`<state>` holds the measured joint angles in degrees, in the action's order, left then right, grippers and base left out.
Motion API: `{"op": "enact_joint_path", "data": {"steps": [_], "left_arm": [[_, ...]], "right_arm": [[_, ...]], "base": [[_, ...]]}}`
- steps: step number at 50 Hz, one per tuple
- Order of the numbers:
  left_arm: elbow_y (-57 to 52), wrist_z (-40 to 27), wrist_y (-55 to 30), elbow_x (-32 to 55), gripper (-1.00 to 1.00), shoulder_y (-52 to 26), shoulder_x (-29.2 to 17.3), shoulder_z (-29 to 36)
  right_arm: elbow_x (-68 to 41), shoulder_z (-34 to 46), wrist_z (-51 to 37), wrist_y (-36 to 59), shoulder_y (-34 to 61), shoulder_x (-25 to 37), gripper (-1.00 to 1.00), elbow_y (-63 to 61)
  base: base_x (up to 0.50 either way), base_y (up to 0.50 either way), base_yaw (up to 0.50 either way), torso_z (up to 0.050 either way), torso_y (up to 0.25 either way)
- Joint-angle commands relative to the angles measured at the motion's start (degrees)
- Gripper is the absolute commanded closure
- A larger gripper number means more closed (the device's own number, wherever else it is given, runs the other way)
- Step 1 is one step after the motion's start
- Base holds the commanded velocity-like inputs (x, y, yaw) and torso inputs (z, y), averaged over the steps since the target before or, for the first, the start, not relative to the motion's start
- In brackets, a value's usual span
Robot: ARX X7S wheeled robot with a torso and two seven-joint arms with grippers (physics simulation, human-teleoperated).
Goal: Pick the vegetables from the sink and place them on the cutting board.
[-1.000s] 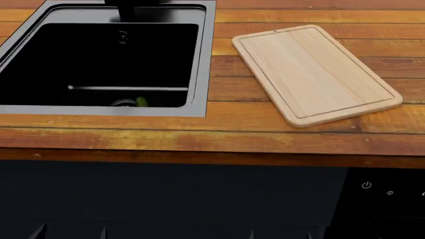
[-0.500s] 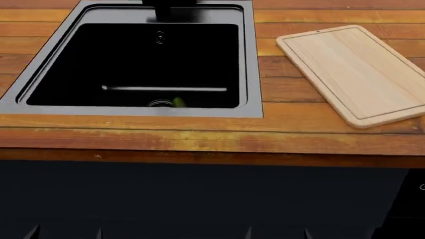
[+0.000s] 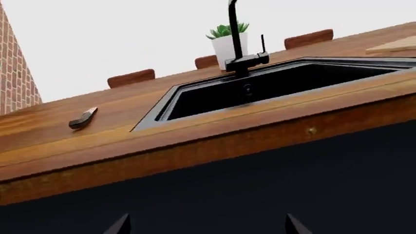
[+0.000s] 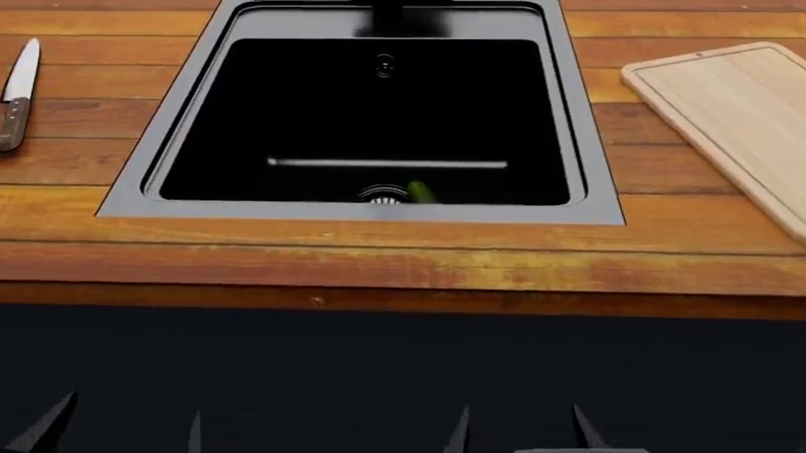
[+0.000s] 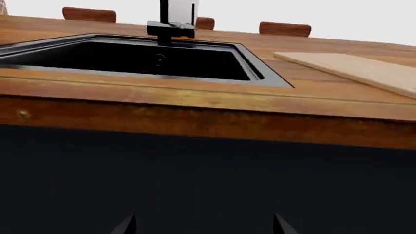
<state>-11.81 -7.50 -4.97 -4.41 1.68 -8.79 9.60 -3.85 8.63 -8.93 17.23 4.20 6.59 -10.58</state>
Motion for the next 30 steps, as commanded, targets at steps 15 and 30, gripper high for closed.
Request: {"op": "enact_joint_path", "data": {"steps": [15,30], "left_arm": [[-25.75,19.65,-52.29,-13.92,-1.00,-40.54,-2.46,5.77],[-5.78,29.03,-51.42,-12.55,-1.00,-62.56,-8.72,14.50]], "right_arm": [[-4.00,-3.03,7.31,68.17,51.72,5.06,-1.00,-25.27],[-6.89,9.66,16.76,64.57,73.23,11.67,-1.00,1.98]], "base": [[0.00,0.00,0.00,0.050,-0.037],[0.00,0.00,0.00,0.050,-0.007]]}}
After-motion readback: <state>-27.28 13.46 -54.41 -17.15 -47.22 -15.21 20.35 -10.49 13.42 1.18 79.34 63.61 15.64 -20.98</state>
